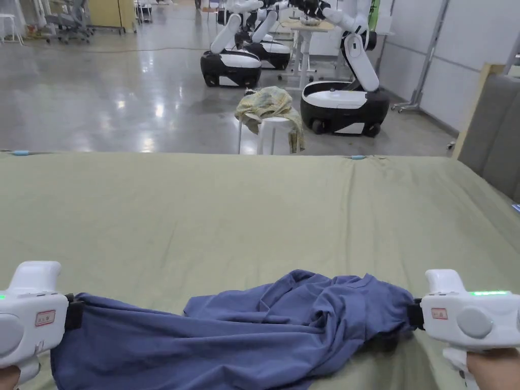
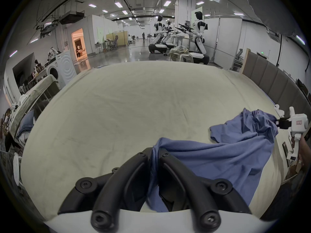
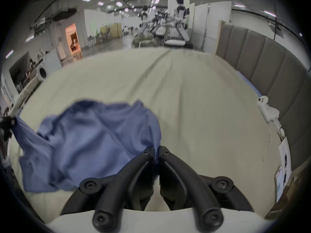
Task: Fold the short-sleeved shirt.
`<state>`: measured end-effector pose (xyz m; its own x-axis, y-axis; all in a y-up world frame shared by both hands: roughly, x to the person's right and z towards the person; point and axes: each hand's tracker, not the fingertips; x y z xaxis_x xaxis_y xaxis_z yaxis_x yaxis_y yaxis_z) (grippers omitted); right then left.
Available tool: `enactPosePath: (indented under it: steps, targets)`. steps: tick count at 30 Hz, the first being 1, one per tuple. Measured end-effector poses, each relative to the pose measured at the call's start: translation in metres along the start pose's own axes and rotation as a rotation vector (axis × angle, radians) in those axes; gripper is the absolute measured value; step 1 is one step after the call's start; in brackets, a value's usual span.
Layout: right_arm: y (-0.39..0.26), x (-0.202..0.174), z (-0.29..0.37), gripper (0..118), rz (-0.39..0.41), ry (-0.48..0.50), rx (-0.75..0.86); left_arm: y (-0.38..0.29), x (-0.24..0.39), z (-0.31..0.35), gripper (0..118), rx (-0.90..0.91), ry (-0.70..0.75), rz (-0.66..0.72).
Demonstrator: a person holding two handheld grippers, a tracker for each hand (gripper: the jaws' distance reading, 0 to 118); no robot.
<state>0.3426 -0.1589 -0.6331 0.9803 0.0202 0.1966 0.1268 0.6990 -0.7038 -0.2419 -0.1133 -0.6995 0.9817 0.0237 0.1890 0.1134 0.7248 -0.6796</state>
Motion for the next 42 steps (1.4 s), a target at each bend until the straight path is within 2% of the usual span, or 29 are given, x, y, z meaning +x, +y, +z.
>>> enactPosePath:
  steps: [3,9,12,16,22,25,30,35,37,42]
  targets:
    - [0.036,0.008,0.044,5,-0.047,0.022,0.083,0.018,0.001,0.027,8,0.069,0.016,-0.018]
    - [0.117,-0.006,0.152,5,-0.018,0.029,0.281,0.090,-0.001,0.087,8,0.171,-0.008,-0.031]
    - [0.160,-0.014,0.193,5,-0.004,0.019,0.364,0.132,-0.004,0.114,8,0.284,0.040,-0.064]
    - [0.219,-0.022,0.236,5,0.008,-0.003,0.481,0.194,-0.018,0.148,8,0.388,0.048,-0.017]
    - [0.284,-0.025,0.284,5,-0.082,-0.018,0.668,0.272,-0.026,0.183,8,0.558,0.119,0.027]
    - [0.307,-0.023,0.290,5,-0.089,-0.039,0.714,0.298,-0.027,0.192,8,0.587,0.113,0.035]
    - [0.320,-0.024,0.257,5,-0.100,-0.057,0.664,0.319,-0.029,0.144,8,0.536,0.175,0.000]
    - [0.294,-0.028,0.193,5,-0.137,-0.122,0.575,0.282,-0.021,0.084,7,0.465,0.163,0.095]
    - [0.282,-0.023,0.186,5,-0.159,-0.098,0.567,0.269,-0.022,0.075,8,0.459,0.139,0.116]
    - [0.233,-0.003,0.200,5,-0.172,-0.070,0.560,0.220,-0.015,0.095,7,0.438,0.095,0.080]
